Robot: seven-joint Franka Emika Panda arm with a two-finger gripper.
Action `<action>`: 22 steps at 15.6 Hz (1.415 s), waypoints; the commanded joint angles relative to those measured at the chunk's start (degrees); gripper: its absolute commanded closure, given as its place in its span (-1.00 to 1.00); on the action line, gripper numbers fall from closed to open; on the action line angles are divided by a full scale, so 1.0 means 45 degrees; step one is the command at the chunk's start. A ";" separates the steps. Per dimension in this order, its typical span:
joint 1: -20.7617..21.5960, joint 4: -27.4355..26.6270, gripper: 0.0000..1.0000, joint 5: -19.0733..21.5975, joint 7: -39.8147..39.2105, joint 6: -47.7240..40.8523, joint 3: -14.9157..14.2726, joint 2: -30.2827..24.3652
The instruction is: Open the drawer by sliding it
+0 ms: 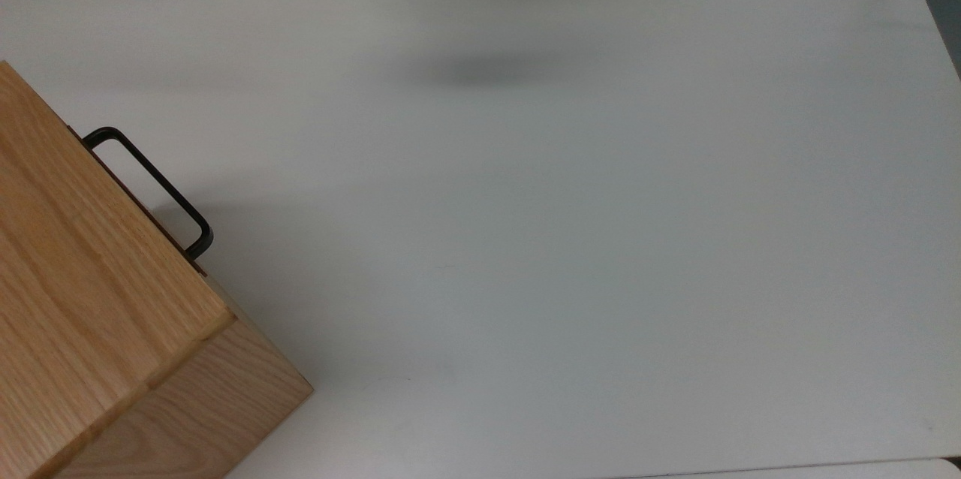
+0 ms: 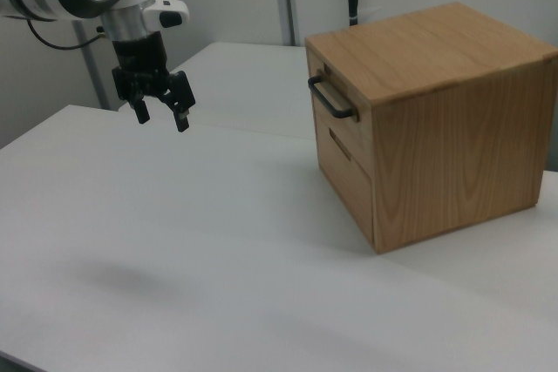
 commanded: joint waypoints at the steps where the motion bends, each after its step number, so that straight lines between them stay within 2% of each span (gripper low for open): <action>1: 0.0129 0.0064 -1.00 0.0331 -0.0170 -0.0030 -0.0201 0.0048; 13: 0.0148 0.0084 -1.00 0.0234 -0.0326 0.0124 -0.0202 0.0087; 15: 0.0148 0.0123 -1.00 0.0156 -0.0948 0.0182 -0.0221 0.0145; 19: -0.0299 0.1271 -1.00 0.0116 -0.3194 0.0514 -0.0240 0.0652; 22: -0.0554 0.1568 -1.00 -0.0349 -0.4191 0.1857 -0.0240 0.1024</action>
